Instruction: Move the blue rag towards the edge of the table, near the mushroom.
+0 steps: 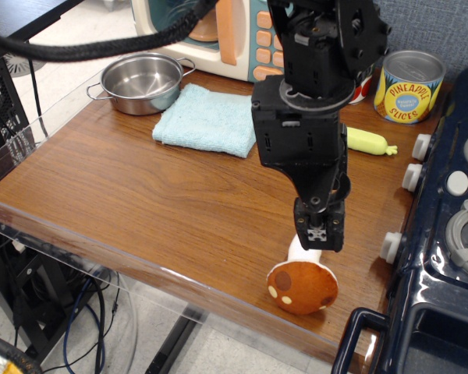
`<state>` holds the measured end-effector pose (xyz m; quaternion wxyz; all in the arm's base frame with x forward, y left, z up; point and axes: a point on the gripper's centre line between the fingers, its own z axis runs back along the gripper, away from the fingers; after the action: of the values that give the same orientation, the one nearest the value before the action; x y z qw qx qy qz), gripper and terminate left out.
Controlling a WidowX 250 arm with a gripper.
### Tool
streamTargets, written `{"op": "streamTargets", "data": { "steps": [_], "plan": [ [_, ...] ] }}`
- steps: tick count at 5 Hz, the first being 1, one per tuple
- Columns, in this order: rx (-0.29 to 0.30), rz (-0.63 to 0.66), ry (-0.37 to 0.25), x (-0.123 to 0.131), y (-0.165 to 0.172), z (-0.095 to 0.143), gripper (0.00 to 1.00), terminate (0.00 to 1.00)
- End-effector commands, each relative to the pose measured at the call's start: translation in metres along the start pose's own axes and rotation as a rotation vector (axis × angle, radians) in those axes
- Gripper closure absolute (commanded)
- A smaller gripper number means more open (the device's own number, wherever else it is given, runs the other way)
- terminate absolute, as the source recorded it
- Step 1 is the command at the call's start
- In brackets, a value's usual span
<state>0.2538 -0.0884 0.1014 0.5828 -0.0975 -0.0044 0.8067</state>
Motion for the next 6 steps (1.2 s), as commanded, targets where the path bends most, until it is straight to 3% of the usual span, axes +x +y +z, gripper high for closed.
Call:
{"op": "streamTargets", "data": {
  "steps": [1, 4, 6],
  "plan": [
    [0.000, 0.000, 0.000, 0.000, 0.000, 0.000, 0.00, 0.00],
    [-0.031, 0.234, -0.004, 0.049, -0.086, 0.004, 0.00, 0.00],
    [-0.065, 0.384, -0.062, 0.104, -0.146, -0.005, 0.00, 0.00]
  ]
}}
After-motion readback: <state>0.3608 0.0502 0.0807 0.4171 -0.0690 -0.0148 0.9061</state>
